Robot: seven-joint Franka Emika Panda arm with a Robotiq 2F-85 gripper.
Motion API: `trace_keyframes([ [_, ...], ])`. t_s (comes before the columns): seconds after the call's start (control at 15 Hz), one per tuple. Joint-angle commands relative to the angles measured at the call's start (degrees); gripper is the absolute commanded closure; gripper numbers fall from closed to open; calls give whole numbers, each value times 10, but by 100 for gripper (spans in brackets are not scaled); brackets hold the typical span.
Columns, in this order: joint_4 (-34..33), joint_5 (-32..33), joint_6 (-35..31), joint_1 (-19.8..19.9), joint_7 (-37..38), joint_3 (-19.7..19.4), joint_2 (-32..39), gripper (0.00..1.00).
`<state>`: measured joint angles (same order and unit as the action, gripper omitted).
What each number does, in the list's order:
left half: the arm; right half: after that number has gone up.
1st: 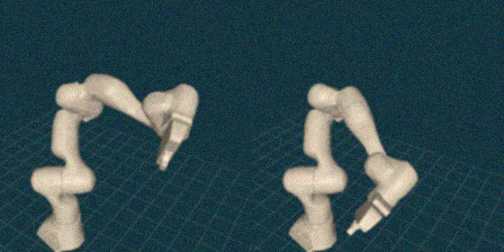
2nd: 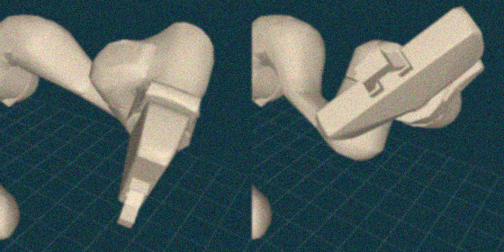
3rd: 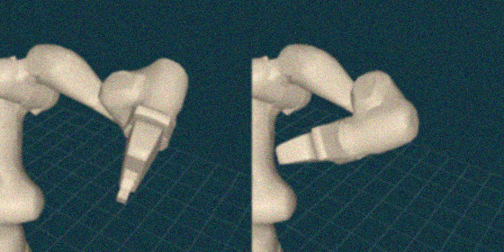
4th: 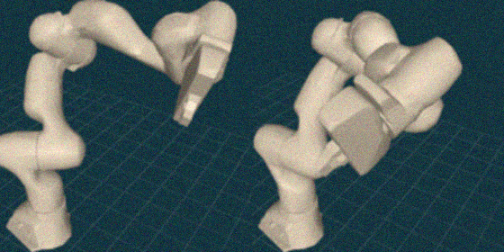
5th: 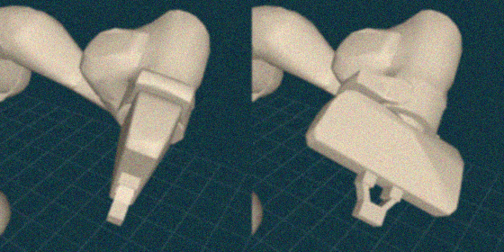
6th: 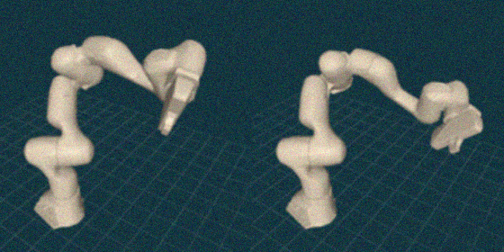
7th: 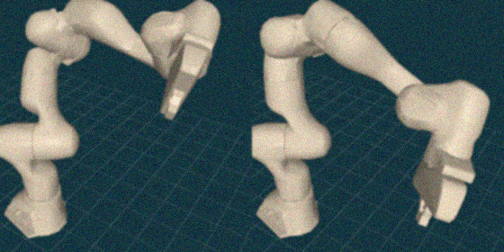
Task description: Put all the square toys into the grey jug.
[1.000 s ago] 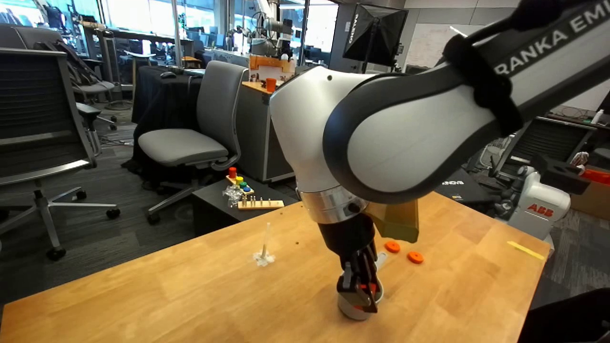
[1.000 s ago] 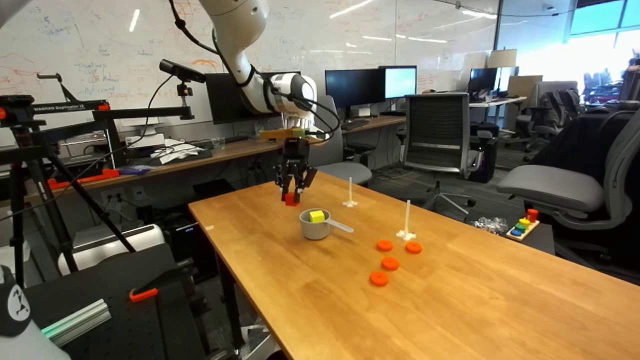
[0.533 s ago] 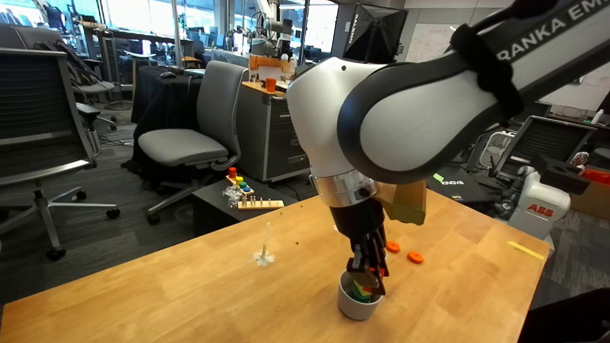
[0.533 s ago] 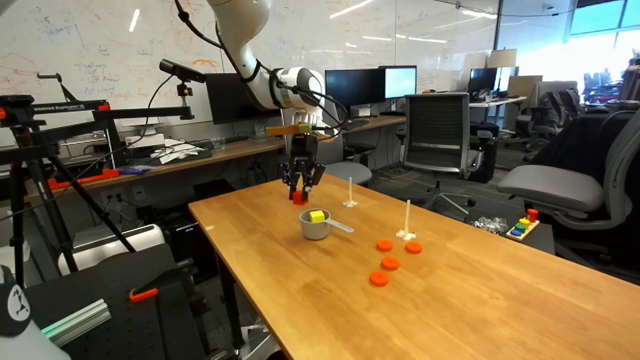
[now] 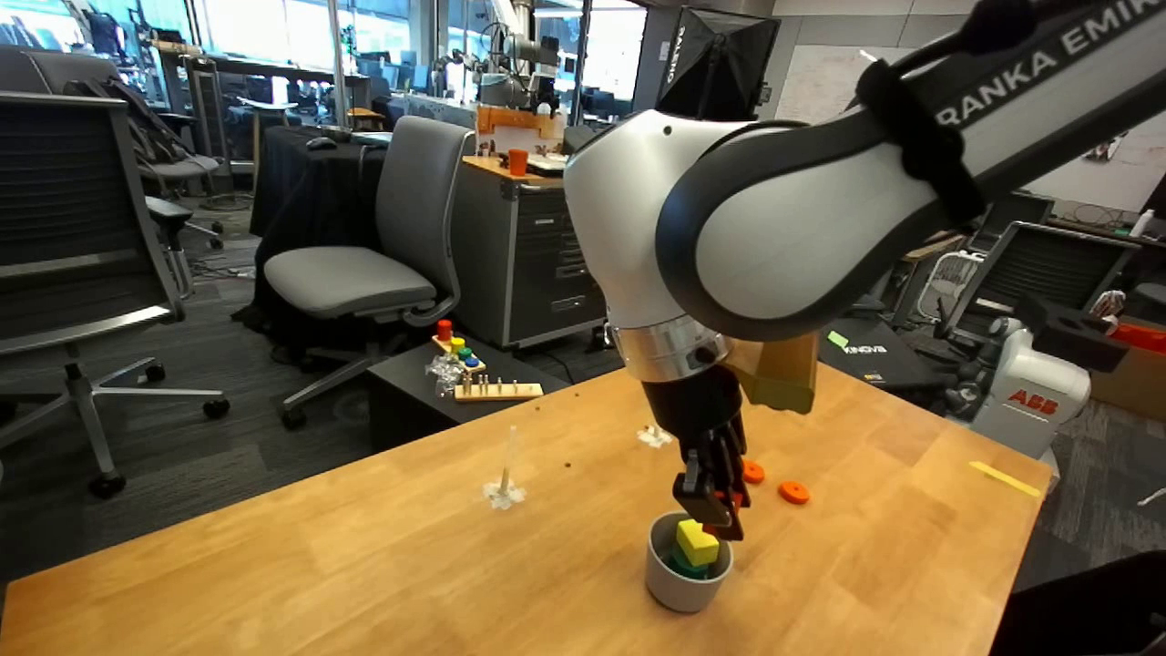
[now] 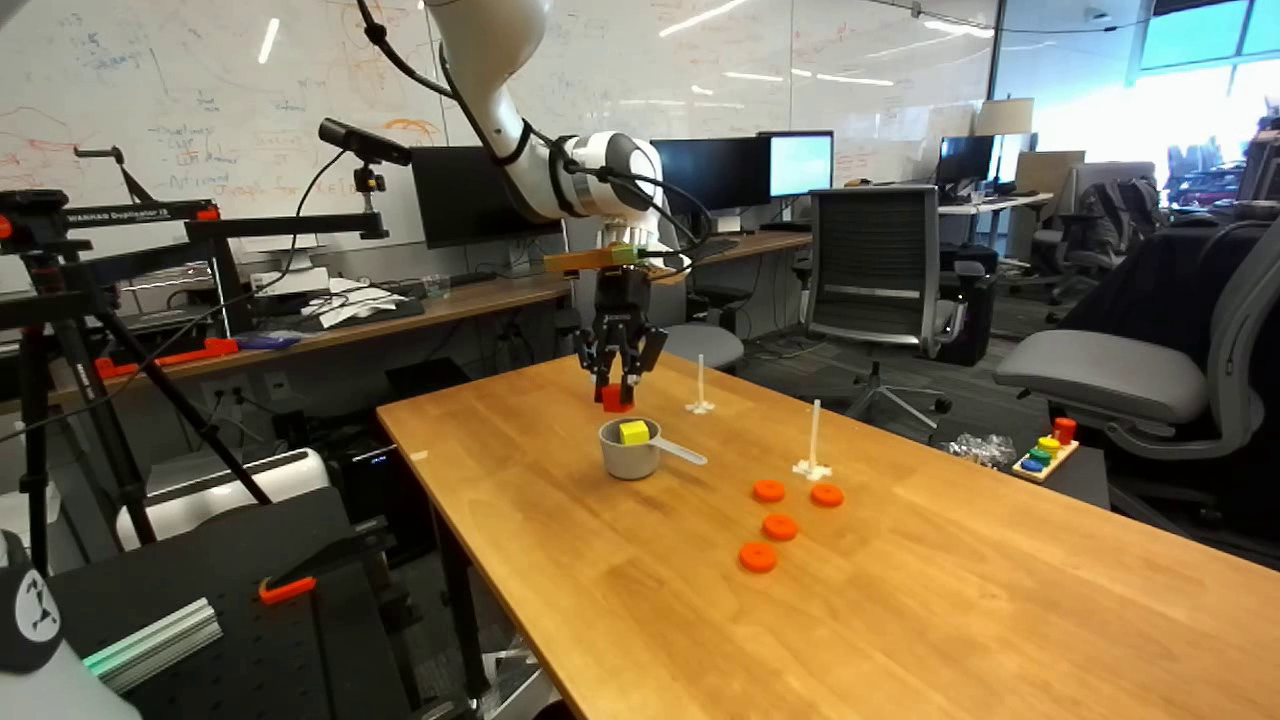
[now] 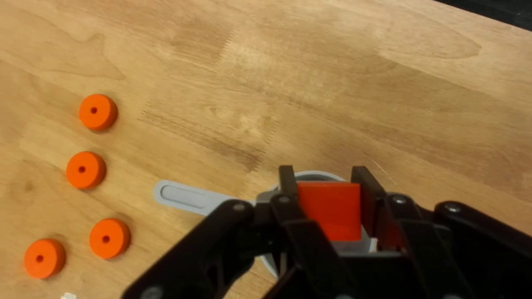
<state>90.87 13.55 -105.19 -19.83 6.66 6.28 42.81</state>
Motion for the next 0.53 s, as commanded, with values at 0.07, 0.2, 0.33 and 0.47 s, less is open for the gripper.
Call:
trace_keyframes([
  [0.07, -8, 16, 3, -4, 6, -5, -5, 87],
  [0.2, -15, 18, 3, -2, 5, -6, -1, 87],
  [0.33, -19, 17, 4, 1, 1, -7, 3, 85],
  [0.47, -19, 15, 4, 3, 0, -8, 6, 37],
])
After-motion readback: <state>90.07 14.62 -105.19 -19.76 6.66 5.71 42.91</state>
